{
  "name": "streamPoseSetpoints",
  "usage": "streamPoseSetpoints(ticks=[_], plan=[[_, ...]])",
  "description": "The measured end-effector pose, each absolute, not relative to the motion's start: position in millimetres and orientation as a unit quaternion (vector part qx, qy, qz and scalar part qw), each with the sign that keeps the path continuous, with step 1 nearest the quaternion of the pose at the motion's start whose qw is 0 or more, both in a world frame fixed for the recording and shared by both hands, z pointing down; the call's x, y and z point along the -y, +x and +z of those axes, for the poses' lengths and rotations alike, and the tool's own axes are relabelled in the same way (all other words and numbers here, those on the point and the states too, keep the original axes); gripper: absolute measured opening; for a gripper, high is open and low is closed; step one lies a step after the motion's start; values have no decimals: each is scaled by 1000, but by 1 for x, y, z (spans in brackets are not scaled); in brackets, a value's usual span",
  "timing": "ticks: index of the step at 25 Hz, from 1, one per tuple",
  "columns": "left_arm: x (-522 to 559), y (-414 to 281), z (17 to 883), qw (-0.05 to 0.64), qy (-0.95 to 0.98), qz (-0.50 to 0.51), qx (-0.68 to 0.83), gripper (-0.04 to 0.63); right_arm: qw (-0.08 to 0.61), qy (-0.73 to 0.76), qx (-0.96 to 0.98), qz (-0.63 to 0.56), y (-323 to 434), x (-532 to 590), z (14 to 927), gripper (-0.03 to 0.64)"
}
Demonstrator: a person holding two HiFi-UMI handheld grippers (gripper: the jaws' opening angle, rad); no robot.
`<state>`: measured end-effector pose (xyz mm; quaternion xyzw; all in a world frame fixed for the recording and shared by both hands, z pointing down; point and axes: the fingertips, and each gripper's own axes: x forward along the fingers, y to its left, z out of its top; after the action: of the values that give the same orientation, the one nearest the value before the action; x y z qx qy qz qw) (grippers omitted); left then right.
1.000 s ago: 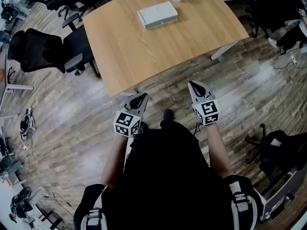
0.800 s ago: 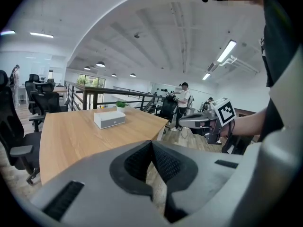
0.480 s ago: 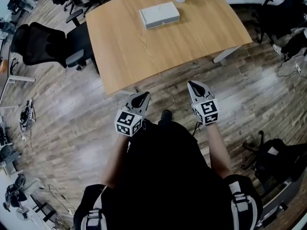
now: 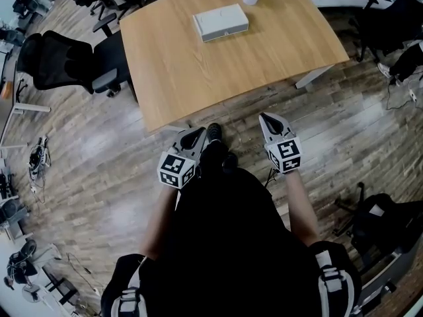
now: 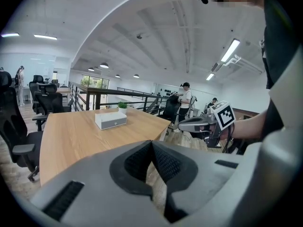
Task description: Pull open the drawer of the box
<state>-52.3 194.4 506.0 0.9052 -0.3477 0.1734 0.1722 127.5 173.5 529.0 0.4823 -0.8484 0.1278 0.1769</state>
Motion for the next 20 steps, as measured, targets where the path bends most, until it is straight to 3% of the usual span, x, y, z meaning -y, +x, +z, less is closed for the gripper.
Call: streamPoseSetpoints(ticks=[20], plan=[[-117, -45, 513, 177, 918, 173, 310, 21, 199, 501, 832, 129, 130, -113, 529, 25]])
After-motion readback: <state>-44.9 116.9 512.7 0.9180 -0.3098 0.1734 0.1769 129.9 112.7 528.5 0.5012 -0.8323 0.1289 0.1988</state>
